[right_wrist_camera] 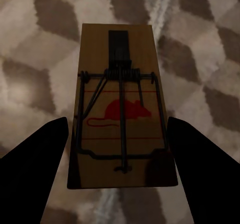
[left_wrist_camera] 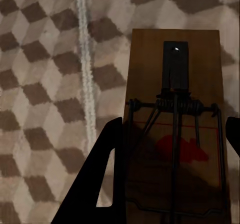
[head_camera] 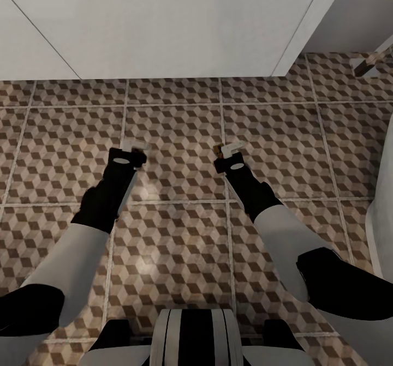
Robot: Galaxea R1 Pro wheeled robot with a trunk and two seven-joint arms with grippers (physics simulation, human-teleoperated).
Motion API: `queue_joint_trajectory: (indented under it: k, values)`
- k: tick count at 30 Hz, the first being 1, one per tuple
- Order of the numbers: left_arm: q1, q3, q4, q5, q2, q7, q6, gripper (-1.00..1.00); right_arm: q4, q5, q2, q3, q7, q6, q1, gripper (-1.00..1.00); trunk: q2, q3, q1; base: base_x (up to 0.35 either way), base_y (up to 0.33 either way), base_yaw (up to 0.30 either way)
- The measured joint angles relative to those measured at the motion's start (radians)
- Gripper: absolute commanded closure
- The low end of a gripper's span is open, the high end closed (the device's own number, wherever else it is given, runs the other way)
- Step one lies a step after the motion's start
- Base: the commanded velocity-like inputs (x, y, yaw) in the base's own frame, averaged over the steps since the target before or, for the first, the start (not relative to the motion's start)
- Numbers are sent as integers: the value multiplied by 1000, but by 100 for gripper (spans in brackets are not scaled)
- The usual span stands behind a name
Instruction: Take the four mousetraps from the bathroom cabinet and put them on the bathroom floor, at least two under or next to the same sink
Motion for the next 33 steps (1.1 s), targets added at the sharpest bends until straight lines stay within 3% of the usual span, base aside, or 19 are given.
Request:
queue_joint_trajectory:
  k: [7, 14, 33]
  values:
    - [-45, 5, 75, 1, -12, -1, 1, 100, 0, 0, 0, 0, 1, 0, 0, 100, 0, 0, 0, 0, 0, 0]
    - [-46, 7, 72, 6, -17, -2, -29, 100, -1, 0, 0, 1, 0, 3, 0, 100, 0, 0, 0, 0, 0, 0]
    - [-46, 5, 73, 9, -20, -1, -33, 100, -4, 2, 0, 6, -3, 9, 0, 100, 0, 0, 0, 0, 0, 0]
